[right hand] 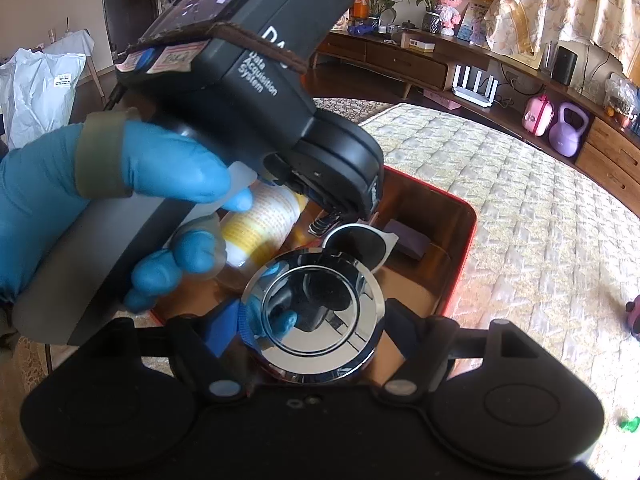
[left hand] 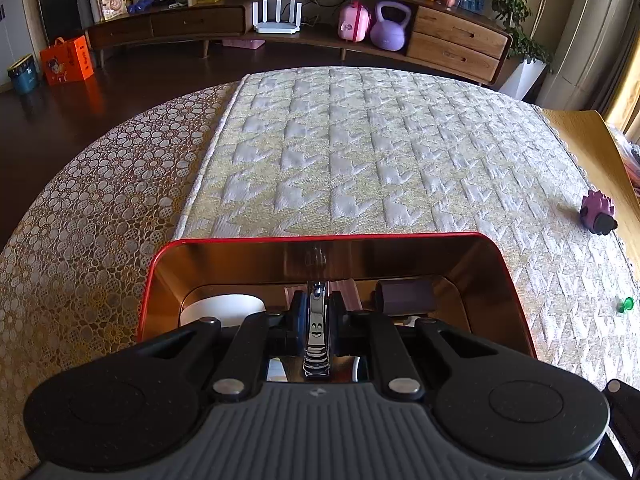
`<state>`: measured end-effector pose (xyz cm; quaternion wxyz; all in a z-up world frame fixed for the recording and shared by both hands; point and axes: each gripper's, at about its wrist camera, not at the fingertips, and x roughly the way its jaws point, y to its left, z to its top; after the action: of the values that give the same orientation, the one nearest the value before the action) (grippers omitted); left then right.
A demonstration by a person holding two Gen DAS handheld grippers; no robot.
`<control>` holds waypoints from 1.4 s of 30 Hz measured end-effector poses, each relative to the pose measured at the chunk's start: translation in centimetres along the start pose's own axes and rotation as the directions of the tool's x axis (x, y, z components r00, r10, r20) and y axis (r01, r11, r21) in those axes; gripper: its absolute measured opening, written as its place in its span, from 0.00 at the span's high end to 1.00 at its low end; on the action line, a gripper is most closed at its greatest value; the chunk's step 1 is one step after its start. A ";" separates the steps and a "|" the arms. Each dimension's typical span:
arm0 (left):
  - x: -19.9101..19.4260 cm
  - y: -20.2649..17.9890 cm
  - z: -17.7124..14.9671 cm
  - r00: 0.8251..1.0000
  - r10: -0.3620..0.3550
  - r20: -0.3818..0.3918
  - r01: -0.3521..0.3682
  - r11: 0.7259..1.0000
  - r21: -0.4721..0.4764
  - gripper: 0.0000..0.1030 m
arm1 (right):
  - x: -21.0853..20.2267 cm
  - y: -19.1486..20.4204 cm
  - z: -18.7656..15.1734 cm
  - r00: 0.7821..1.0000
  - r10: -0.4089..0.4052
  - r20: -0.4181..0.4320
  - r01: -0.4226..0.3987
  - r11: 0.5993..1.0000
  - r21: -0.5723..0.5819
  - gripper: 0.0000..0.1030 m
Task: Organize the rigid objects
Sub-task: 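Open both tools to drop the clipper and tin into the box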
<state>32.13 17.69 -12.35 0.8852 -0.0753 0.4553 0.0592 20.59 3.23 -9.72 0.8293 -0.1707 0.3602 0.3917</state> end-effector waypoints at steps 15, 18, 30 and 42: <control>-1.2 0.3 -0.6 1.000 -0.009 0.006 0.009 0.999 -0.033 0.89 | -3.0 -0.5 -1.2 0.998 -0.006 0.066 0.003 0.999 0.036 0.19; -1.9 0.3 -0.8 1.000 -0.006 0.015 0.007 0.999 -0.033 0.88 | -3.7 -0.6 -1.4 0.997 -0.009 0.079 0.005 0.999 0.046 0.18; -6.5 -0.9 -2.1 0.996 -0.009 0.092 0.012 1.000 -0.023 0.88 | -7.8 -3.1 -2.4 0.990 -0.012 0.139 -0.006 0.992 0.130 0.15; -10.2 -4.9 -4.1 0.990 -0.072 0.121 0.070 0.997 0.018 0.86 | -11.8 -6.4 -5.2 0.983 -0.082 0.162 0.045 0.974 0.222 0.08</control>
<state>23.84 11.70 -5.99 0.9133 -0.0815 0.3981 0.0289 18.01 -9.96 -4.60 0.8829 -0.0561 0.3230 0.3362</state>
